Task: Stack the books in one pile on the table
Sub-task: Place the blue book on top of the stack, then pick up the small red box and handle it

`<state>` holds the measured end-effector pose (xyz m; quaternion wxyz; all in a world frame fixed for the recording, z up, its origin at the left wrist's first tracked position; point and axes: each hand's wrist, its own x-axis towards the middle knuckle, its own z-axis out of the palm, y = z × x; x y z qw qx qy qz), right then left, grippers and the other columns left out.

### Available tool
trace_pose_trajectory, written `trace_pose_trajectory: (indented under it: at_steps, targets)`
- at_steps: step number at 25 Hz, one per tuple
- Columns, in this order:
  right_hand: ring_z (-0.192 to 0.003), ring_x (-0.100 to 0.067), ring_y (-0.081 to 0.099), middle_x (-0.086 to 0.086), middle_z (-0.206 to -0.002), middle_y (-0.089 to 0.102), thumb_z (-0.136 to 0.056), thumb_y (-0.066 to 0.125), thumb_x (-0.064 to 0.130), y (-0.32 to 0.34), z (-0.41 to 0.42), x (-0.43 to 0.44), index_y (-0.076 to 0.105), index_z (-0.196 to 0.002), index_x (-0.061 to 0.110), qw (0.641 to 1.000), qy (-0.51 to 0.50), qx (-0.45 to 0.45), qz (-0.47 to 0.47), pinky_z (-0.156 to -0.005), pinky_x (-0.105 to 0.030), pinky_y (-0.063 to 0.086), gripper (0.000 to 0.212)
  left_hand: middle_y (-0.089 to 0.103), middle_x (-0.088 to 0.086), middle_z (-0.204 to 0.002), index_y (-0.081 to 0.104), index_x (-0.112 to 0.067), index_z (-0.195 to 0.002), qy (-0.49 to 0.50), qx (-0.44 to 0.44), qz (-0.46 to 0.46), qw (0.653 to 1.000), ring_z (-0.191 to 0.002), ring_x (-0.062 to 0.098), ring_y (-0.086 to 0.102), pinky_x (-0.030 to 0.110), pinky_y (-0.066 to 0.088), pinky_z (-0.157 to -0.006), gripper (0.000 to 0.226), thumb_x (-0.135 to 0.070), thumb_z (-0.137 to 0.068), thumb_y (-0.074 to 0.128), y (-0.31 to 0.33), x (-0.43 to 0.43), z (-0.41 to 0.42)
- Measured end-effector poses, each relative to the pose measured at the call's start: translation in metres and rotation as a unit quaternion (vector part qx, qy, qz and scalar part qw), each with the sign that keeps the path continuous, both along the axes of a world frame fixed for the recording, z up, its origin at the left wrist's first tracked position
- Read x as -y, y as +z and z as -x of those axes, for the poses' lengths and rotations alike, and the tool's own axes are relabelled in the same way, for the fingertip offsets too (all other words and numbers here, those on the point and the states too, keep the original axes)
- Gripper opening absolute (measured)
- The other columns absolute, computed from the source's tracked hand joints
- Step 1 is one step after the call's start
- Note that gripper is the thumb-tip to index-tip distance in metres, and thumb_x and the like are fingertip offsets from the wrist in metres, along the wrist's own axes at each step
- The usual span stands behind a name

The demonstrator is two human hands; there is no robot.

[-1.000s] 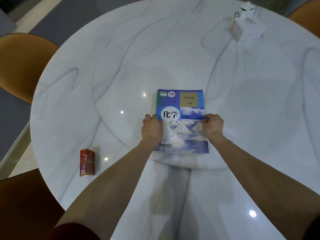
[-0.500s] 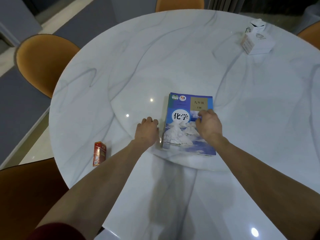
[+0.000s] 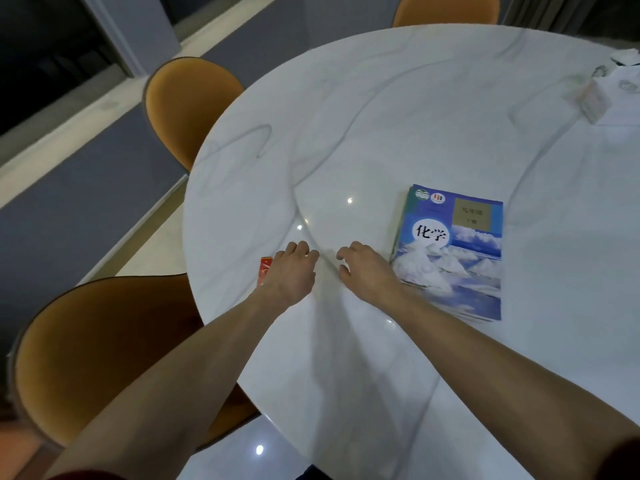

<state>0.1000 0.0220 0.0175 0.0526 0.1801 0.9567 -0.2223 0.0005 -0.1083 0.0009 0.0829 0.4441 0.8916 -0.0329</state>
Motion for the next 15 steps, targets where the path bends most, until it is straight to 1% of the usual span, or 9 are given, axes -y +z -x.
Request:
trace_pose_trajectory:
  at_steps: [3, 5, 8, 11, 15]
  targets:
    - [-0.116, -0.024, 0.05, -0.009, -0.126, 0.053, -0.093, 0.042, 0.019, -0.013, 0.011, 0.024, 0.049, -0.13, 0.014, 0.998, 0.037, 0.012, 0.046, -0.094, -0.038, 0.046, 0.038, 0.04, 0.009, -0.14, 0.041, -0.013, -0.133, 0.012, 0.007, 0.011, 1.0, -0.129, 0.027, 0.037, 0.037, 0.038, -0.099, 0.047, -0.023, -0.089, 0.053, -0.002, 0.029, 0.01]
    - [-0.119, -0.023, 0.05, -0.008, -0.128, 0.051, -0.092, 0.045, 0.021, -0.021, 0.02, 0.038, 0.046, -0.133, 0.014, 0.996, 0.058, 0.022, 0.062, -0.097, -0.037, 0.045, 0.041, 0.032, 0.01, -0.146, 0.034, -0.016, -0.138, 0.01, 0.021, 0.016, 1.0, -0.137, 0.027, 0.027, 0.039, 0.033, -0.106, 0.06, -0.029, -0.085, 0.059, -0.005, 0.049, 0.016]
    - [-0.121, -0.024, 0.047, -0.008, -0.131, 0.049, -0.091, 0.048, 0.024, -0.029, 0.033, 0.058, 0.04, -0.137, 0.015, 0.993, 0.083, 0.042, 0.077, -0.099, -0.037, 0.044, 0.047, 0.014, 0.011, -0.156, 0.021, -0.02, -0.145, -0.01, 0.041, 0.046, 0.998, -0.145, 0.029, 0.007, 0.05, 0.02, -0.116, 0.087, -0.043, -0.076, 0.069, -0.011, 0.074, 0.025]
    - [-0.122, -0.026, 0.046, -0.01, -0.132, 0.047, -0.091, 0.051, 0.025, -0.037, 0.042, 0.071, 0.034, -0.141, 0.016, 0.991, 0.081, 0.059, 0.093, -0.097, -0.039, 0.045, 0.054, -0.004, 0.011, -0.159, 0.008, -0.026, -0.148, -0.029, 0.049, 0.082, 0.995, -0.146, 0.031, -0.009, 0.058, 0.01, -0.117, 0.105, -0.052, -0.07, 0.072, -0.018, 0.086, 0.037]
    - [-0.124, -0.027, 0.045, -0.01, -0.137, 0.044, -0.09, 0.053, 0.026, -0.047, 0.049, 0.08, 0.025, -0.145, 0.018, 0.989, 0.051, 0.064, 0.123, -0.099, -0.037, 0.044, 0.062, -0.011, 0.011, -0.159, 0.0, -0.027, -0.149, -0.052, 0.039, 0.113, 0.991, -0.146, 0.031, -0.015, 0.062, 0.006, -0.116, 0.115, -0.056, -0.065, 0.074, -0.029, 0.085, 0.052]
